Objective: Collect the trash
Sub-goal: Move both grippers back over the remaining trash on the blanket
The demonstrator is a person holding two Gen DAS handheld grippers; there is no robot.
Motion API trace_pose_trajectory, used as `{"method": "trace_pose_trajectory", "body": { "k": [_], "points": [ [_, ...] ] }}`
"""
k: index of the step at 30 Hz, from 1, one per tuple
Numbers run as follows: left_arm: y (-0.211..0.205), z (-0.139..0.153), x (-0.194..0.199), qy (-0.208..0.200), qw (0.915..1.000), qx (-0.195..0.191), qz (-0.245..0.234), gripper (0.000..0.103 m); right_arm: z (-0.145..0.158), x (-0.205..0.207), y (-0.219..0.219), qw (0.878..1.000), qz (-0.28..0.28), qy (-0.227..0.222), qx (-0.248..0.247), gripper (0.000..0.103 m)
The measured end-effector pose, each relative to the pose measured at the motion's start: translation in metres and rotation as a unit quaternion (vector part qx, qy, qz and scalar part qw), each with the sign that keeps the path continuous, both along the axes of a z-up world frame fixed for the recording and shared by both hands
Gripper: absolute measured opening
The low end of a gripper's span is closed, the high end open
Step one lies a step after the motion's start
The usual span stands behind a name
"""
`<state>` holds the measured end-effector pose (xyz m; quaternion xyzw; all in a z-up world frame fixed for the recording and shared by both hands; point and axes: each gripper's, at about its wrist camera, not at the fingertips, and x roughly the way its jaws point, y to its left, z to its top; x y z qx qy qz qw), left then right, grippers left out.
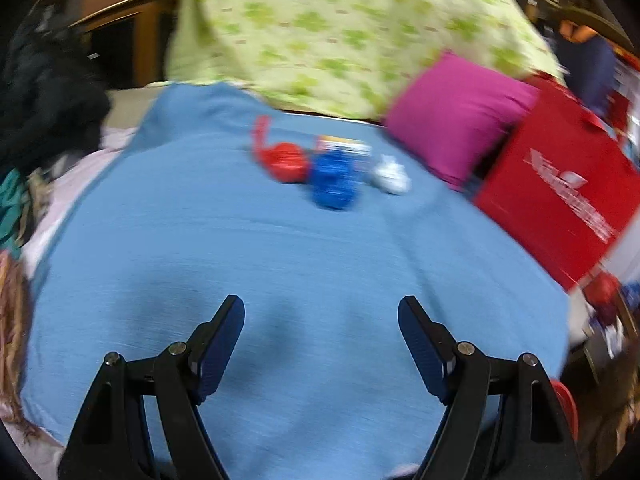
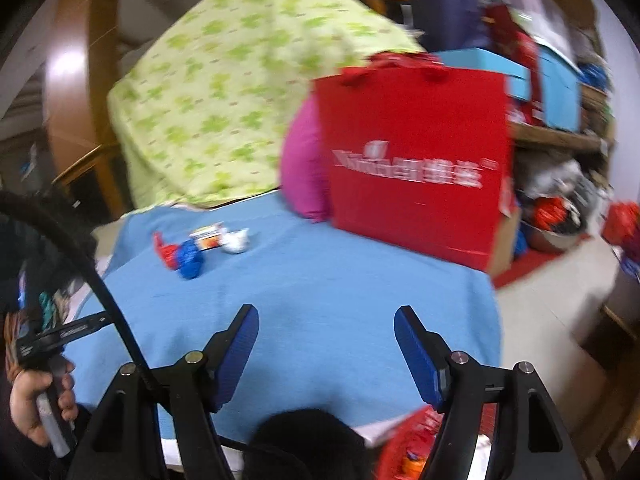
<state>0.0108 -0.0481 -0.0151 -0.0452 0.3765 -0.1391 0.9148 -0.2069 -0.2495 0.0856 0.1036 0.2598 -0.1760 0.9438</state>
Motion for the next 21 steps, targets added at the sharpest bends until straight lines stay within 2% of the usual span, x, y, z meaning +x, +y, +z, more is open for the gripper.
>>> {"method": "trace_pose_trajectory", "body": {
  "k": [3, 8, 16, 21],
  "points": [
    [0.025, -0.014, 0.023, 0.009, 0.9989, 0.001, 0.046, 0.08, -0.005, 0.026, 0.018, 1.0, 0.028, 0.011, 0.0, 0.074],
    [0.052, -0.032, 0.051, 0.016, 0.9961, 0.002, 0.086, 0.08, -0.021, 0.066, 0.045, 0.997, 0.069, 0.035, -0.001, 0.074],
    [0.068, -0.058, 0.071, 0.031, 0.9924, 0.012, 0.118, 0.08, -0.05, 0.126, 0.071, 0.989, 0.12, 0.09, -0.002, 0.074],
    [0.063, -0.054, 0.067, 0.008, 0.9921, 0.029, 0.122, 0.08, -0.064, 0.166, 0.079, 0.984, 0.143, 0.11, 0.009, 0.074]
  ]
}}
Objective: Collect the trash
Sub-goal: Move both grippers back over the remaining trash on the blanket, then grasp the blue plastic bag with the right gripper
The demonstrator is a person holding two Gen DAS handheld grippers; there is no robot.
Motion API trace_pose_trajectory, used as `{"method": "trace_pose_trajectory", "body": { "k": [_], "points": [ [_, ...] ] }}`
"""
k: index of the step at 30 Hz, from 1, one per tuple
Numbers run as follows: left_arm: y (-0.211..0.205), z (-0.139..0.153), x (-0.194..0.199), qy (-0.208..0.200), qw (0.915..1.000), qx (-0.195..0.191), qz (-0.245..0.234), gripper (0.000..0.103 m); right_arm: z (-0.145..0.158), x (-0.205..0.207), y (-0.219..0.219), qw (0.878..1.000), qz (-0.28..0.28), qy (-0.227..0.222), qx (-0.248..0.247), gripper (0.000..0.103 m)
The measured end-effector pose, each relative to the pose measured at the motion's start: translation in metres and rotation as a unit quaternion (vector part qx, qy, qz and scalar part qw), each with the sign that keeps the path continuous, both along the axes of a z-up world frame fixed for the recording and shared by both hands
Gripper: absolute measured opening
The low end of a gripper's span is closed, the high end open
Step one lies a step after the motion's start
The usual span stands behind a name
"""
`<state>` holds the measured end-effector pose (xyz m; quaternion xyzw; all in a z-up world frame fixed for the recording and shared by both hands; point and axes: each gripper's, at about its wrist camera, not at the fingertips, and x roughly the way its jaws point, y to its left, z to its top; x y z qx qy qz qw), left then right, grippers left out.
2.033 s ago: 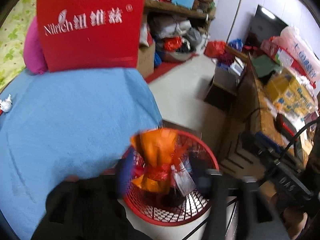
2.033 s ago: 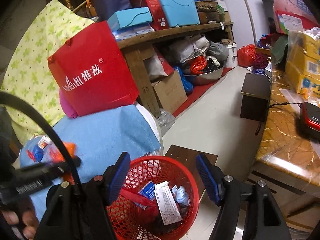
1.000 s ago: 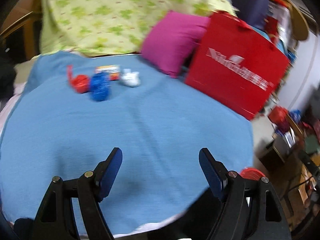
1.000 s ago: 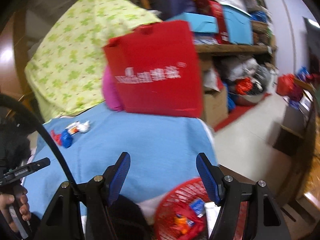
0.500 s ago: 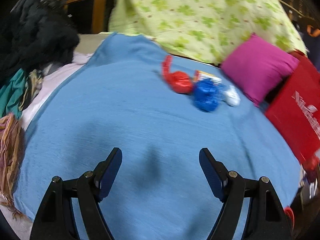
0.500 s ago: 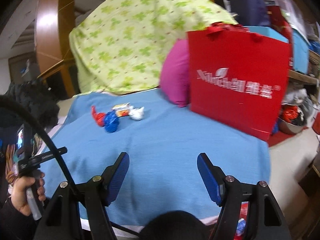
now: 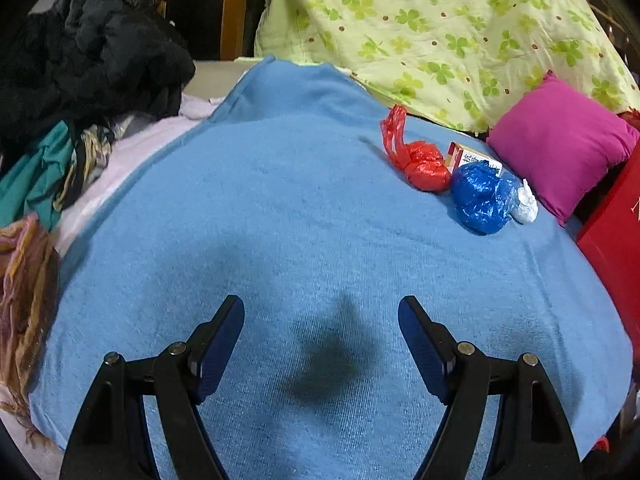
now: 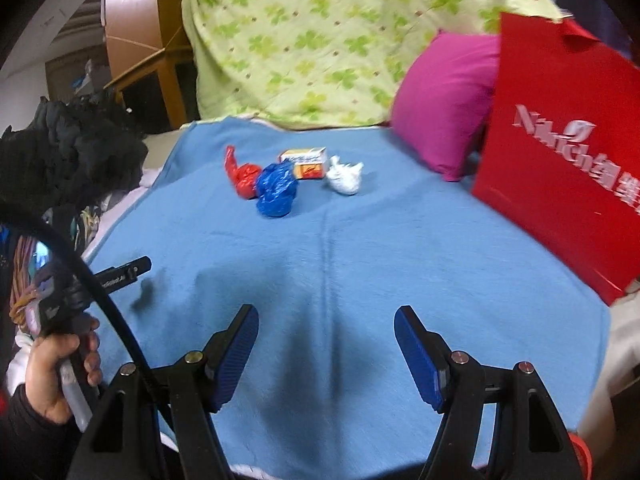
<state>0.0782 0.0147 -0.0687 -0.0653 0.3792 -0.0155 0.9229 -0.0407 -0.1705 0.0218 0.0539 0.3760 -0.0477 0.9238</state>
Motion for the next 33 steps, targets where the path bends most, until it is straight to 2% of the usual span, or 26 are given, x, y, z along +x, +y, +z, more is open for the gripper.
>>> {"method": "trace_pose_trajectory", "body": {
  "k": [6, 12, 21, 28, 29, 33],
  "points": [
    [0.003, -0.005, 0.003, 0.011, 0.9999, -0.005, 0.006, 0.08, -0.012, 0.061, 0.014, 1.0, 0.026, 0.014, 0.005, 0.074],
    [0.007, -0.001, 0.005, 0.0, 0.9998, -0.015, 0.016, 0.08, -0.015, 0.137, 0.03, 0.999, 0.048, 0.011, 0.005, 0.074],
    [0.013, -0.004, 0.013, 0.008, 0.9991, -0.032, 0.025, 0.08, -0.035, 0.241, 0.036, 0.999, 0.033, 0.019, 0.016, 0.074],
    [0.011, -0.006, 0.016, 0.012, 0.9992, -0.032, 0.022, 0.08, -0.075, 0.282, 0.027, 0.998, 0.017, 0.058, 0.037, 0.072],
    [0.011, -0.006, 0.016, 0.014, 0.9991, -0.033, 0.022, 0.08, -0.079, 0.283, 0.026, 0.997, 0.018, 0.062, 0.036, 0.06],
    [0.01, -0.006, 0.016, 0.012, 0.9993, -0.027, 0.025, 0.08, -0.079, 0.271, 0.027, 0.998, 0.028, 0.056, 0.02, 0.058]
  ]
}}
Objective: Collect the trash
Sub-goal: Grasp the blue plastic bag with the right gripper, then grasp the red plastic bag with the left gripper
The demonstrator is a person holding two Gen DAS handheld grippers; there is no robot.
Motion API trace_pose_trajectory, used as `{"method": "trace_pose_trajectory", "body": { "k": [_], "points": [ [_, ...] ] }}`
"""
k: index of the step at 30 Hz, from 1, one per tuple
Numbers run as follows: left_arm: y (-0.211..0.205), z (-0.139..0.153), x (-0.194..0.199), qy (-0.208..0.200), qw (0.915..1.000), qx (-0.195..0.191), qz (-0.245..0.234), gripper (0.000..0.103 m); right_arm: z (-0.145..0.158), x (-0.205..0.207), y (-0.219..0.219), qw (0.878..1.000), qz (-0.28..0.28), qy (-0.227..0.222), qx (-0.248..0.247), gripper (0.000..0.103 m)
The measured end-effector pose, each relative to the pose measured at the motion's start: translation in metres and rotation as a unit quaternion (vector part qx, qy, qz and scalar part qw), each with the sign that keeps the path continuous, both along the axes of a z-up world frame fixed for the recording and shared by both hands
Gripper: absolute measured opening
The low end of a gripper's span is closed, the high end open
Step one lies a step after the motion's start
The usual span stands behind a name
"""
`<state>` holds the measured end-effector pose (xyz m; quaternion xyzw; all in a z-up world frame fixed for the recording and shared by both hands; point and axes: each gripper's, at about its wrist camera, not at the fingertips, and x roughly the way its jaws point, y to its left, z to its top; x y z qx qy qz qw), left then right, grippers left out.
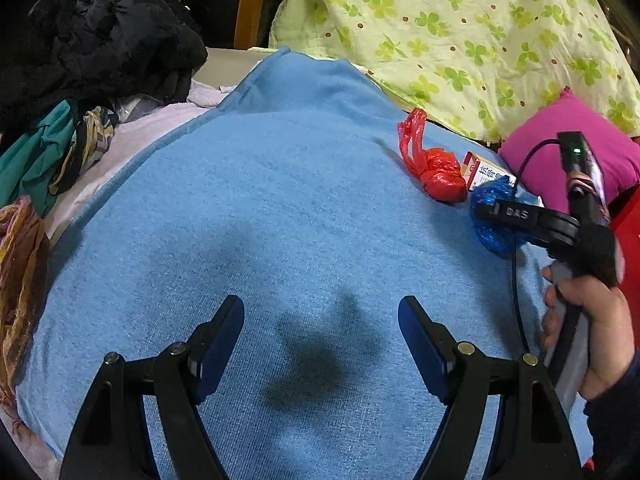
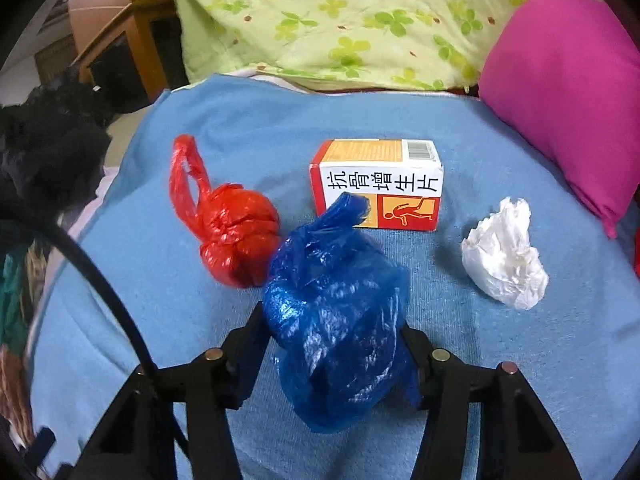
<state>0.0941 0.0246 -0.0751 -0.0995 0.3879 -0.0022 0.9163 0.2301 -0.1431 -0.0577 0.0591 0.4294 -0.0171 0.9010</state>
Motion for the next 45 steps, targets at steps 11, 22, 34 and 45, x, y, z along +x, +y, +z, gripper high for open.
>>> {"method": "trace_pose_trajectory", "body": {
  "k": [11, 22, 34, 45],
  "points": [
    [-0.008, -0.002, -0.003, -0.006, 0.9994, 0.034, 0.003, 0.08, 0.017, -0.092, -0.028, 0.999, -0.019, -0.027, 0.023, 0.057],
    [-0.033, -0.007, 0.0, -0.014, 0.9941, 0.107, -0.01, 0.08, 0.031, -0.146, -0.067, 0.993, -0.047, -0.099, 0.04, 0.057],
    [-0.129, 0.041, 0.131, -0.018, 0.9944, 0.072, -0.075, 0.08, 0.044, -0.154, -0.084, 0.983, -0.042, -0.144, 0.101, 0.058],
    [-0.153, -0.01, 0.221, 0.058, 0.9903, 0.103, -0.074, 0.055, 0.044, -0.15, -0.096, 0.978, -0.036, -0.152, 0.139, 0.057]
  ]
}}
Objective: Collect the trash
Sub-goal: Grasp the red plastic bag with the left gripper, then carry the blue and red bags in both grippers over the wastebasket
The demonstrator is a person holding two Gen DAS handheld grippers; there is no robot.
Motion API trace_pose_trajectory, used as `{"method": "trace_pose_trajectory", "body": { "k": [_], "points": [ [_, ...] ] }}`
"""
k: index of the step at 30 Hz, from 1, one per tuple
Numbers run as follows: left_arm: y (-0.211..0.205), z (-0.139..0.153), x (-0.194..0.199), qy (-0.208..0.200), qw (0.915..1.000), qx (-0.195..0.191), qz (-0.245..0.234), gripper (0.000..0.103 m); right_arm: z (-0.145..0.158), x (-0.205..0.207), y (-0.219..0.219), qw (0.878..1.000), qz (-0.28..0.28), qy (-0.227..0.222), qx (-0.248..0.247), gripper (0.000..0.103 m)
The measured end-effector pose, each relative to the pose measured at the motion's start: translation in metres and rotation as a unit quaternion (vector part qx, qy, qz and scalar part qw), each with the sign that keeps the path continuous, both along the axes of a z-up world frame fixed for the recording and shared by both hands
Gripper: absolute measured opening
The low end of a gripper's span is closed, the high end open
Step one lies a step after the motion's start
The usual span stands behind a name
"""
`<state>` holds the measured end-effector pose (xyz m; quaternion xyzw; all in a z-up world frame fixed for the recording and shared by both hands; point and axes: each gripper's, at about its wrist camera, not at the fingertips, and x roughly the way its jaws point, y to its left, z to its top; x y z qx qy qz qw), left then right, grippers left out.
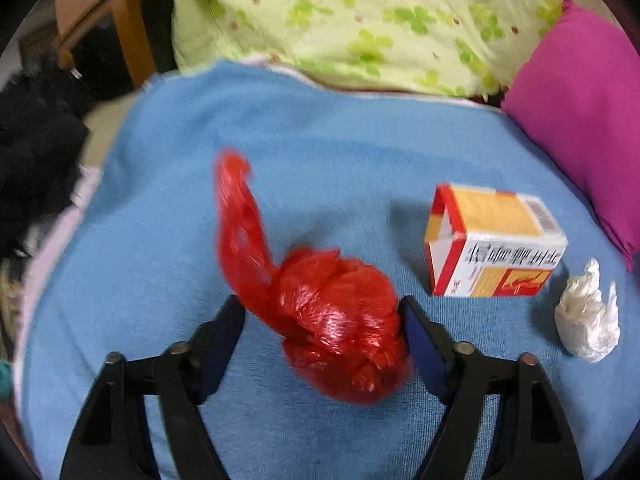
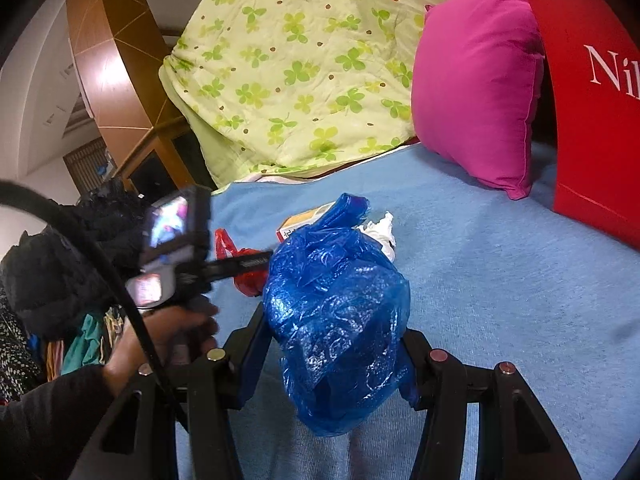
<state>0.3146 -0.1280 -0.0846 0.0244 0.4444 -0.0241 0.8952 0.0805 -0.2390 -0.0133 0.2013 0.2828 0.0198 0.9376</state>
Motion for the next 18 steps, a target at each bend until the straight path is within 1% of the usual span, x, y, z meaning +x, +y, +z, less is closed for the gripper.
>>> {"method": "trace_pose_trajectory", "body": {
  "k": [1, 2, 4, 7, 9, 10, 11, 15, 18],
  "points": [
    [0.003, -0.002, 0.0, 0.009, 0.9999, -0.009, -0.001, 0.048, 0.0, 0.001, -0.001, 1.0, -0.001, 0.0, 0.002, 0.057],
    [0.007, -0.001, -0.003, 0.004, 0.9999, -0.016, 0.001, 0.048, 0.0, 0.001, -0.002, 1.0, -0.001, 0.0, 0.003, 0.057],
    [0.011, 0.004, -0.014, -0.004, 0.9999, -0.008, -0.004, 0.047, 0.0, 0.002, -0.003, 1.0, -0.003, 0.001, 0.002, 0.057],
    [0.02, 0.015, -0.042, -0.017, 0.9997, -0.006, -0.016, 0.047, -0.001, 0.001, -0.001, 1.0, -0.005, 0.0, -0.008, 0.057],
    [0.031, 0.024, -0.071, -0.028, 0.9994, -0.001, -0.019, 0.047, -0.002, 0.002, 0.001, 1.0, -0.008, 0.001, -0.014, 0.057],
    [0.033, 0.026, -0.08, -0.03, 0.9994, 0.001, -0.02, 0.047, -0.002, 0.003, 0.001, 1.0, -0.01, 0.002, -0.017, 0.057],
    [0.039, 0.028, -0.098, -0.03, 0.9993, 0.004, -0.021, 0.047, -0.002, 0.002, 0.003, 1.0, -0.011, 0.003, -0.02, 0.057],
    [0.054, 0.027, -0.144, -0.021, 0.9996, 0.003, -0.018, 0.047, 0.0, -0.002, 0.011, 0.999, -0.018, 0.003, -0.047, 0.057],
    [0.069, 0.023, -0.183, -0.007, 0.9998, -0.012, -0.014, 0.047, -0.001, -0.007, 0.017, 0.998, -0.021, 0.008, -0.064, 0.058]
  ]
}}
